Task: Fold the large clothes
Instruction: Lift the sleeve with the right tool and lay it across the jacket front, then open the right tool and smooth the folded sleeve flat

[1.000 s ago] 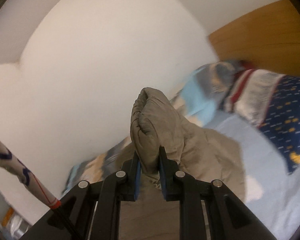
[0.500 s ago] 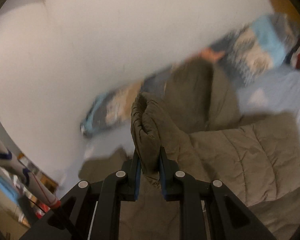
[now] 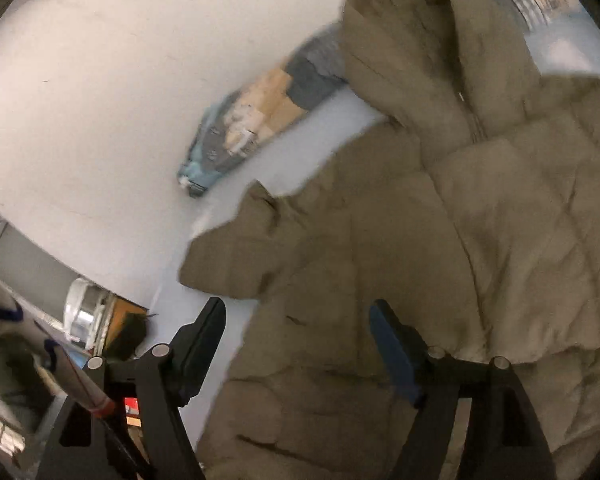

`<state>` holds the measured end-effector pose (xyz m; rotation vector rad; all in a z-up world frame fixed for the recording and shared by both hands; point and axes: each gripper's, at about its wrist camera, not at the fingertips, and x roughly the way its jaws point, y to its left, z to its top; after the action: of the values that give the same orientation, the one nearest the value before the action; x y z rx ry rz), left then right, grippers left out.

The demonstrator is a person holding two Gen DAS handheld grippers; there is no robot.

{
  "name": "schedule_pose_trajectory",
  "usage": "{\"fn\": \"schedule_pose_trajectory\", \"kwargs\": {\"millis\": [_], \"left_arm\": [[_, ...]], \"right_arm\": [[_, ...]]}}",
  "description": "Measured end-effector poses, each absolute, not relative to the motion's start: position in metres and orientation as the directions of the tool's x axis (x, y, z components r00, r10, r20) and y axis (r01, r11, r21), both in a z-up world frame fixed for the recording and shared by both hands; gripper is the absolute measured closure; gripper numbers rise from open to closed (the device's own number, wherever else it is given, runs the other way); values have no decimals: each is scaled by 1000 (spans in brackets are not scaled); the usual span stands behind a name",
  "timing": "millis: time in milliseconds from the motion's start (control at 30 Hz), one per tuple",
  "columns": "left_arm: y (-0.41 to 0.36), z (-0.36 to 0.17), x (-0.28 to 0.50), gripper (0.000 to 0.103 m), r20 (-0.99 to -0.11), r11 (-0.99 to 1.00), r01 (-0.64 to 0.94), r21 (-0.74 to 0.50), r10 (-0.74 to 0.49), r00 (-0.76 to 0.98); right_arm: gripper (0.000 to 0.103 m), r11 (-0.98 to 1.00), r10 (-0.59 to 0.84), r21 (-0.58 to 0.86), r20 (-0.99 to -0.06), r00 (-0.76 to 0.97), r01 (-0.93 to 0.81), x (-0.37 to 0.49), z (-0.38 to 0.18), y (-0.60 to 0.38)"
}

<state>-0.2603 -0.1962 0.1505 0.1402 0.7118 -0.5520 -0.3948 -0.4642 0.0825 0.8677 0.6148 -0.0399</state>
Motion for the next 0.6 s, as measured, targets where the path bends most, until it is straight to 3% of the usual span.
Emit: {"fn": "schedule_pose_trajectory", "kwargs": {"millis": [100, 167, 233, 300, 367, 600], "left_arm": [[-205, 142, -257, 0, -676, 843, 535, -57, -427, 600], [-216, 135, -258, 0, -691, 832, 553, -38, -422, 587], [-226, 130, -260, 0, -700, 824, 567, -20, -416, 580], [-239, 124, -261, 0, -711, 804, 594, -14, -426, 560], [-252, 118, -263, 0, -718, 791, 612, -2, -427, 550], [-295, 84, -269, 0, -773, 737, 672, 65, -389, 501]], "right_arm": [[24, 675, 107, 679, -478, 872, 290, -422, 122, -472], [25, 693, -46, 601, -514, 857, 398, -446, 141, -493], [36, 683, -210, 506, -554, 805, 527, -472, 152, -518], [60, 641, -310, 432, -611, 728, 635, -485, 146, -543], [66, 581, -348, 412, -655, 671, 703, -506, 133, -570], [69, 455, -366, 322, -782, 504, 830, -527, 79, -611]]}}
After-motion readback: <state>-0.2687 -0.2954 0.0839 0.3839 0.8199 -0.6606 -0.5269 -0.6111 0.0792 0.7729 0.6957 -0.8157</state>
